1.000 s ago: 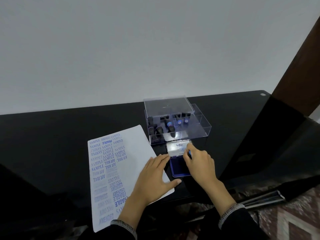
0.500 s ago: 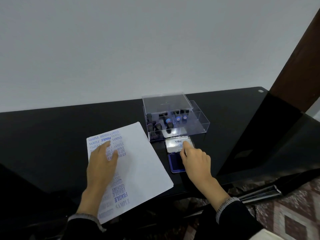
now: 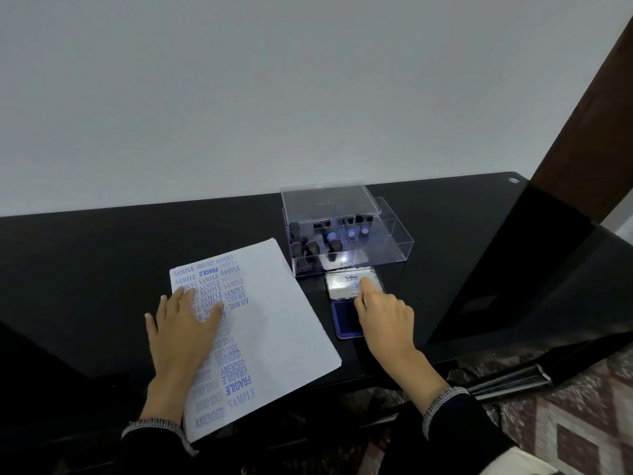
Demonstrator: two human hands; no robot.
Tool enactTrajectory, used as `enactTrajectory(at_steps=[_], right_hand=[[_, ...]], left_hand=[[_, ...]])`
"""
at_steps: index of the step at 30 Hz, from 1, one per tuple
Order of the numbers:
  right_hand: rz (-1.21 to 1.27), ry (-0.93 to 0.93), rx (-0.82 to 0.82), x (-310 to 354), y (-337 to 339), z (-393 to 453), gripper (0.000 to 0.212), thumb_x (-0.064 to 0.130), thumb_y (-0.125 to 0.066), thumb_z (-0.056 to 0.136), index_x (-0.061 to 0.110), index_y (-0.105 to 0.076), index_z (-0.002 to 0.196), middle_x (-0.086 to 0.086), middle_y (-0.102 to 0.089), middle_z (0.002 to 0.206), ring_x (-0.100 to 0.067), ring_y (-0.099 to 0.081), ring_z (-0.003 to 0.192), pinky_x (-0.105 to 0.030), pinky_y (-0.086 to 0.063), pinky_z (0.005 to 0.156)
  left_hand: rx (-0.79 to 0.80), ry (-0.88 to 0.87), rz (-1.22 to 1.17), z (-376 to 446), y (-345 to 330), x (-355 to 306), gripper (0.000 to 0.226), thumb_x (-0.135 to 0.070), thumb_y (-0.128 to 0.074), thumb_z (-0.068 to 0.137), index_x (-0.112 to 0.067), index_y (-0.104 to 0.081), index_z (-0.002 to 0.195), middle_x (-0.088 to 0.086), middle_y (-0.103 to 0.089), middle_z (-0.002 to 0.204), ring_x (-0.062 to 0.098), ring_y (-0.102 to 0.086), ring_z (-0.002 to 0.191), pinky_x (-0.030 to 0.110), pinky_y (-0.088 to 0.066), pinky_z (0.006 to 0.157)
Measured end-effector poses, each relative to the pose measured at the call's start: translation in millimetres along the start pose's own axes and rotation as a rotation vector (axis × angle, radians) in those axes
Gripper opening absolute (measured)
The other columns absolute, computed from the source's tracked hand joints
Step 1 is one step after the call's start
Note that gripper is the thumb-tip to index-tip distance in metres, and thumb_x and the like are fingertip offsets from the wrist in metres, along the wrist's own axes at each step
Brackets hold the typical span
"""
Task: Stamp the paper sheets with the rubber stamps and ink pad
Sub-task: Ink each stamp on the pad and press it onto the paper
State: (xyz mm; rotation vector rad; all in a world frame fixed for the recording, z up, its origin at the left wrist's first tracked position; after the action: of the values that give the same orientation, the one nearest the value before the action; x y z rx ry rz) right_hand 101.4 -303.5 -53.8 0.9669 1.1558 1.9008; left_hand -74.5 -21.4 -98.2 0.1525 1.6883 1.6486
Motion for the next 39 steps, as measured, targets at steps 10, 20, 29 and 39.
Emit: enactTrajectory(at_steps=[10,20,29,39], right_hand=[[0.009,0.046,0.015,3,-3,-1,0.024,0.007,-0.068,0.080,0.012,-0.046,0.074,0.002,-0.031,0.042,-0.021,-0.025,0.032,-0.018,-0.008,0.041],[0.007,0.038,0.123,3,-2,13,0.012,0.017,-0.036,0.097,0.015,-0.034,0.086,-0.004,-0.048,0.070,-0.025,-0.042,0.062,-0.032,-0.031,0.054],[0.071,0.060,0.051,-1,-4,3,0.016,0.018,-0.043,0.098,0.016,-0.035,0.084,-0.003,-0.048,0.059,-0.025,-0.044,0.052,-0.031,-0.031,0.051],[0.118,0.037,0.150,-6,-2,14,0.019,0.024,-0.043,0.096,0.016,-0.039,0.079,-0.001,-0.050,0.062,-0.026,-0.049,0.059,-0.032,-0.033,0.052]], left_hand=[[-0.001,-0.007,0.011,0,-2,1,0.072,-0.058,-0.041,0.093,-0.014,-0.030,0.149,0.004,-0.025,0.158,0.023,-0.011,0.148,0.046,-0.001,0.119],[-0.006,-0.016,0.015,-1,-2,1,0.070,-0.056,-0.041,0.094,-0.014,-0.030,0.149,0.003,-0.024,0.158,0.023,-0.010,0.148,0.046,-0.001,0.119],[-0.013,-0.022,0.016,0,-2,1,0.070,-0.056,-0.040,0.094,-0.014,-0.031,0.148,0.004,-0.025,0.157,0.023,-0.011,0.148,0.047,-0.002,0.119],[-0.042,-0.009,0.002,2,1,0,0.067,-0.055,-0.046,0.092,-0.014,-0.039,0.144,0.004,-0.032,0.154,0.024,-0.017,0.146,0.049,-0.006,0.118]])
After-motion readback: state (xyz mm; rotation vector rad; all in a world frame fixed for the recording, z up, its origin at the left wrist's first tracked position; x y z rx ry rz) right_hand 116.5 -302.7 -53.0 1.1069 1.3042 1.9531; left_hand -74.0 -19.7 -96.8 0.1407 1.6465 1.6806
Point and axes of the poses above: each hand's wrist, its own z-axis towards the middle knuckle, its own y-axis out of the back of the hand, x = y × z, the point moved 8 cm from there along z, towards the middle knuckle
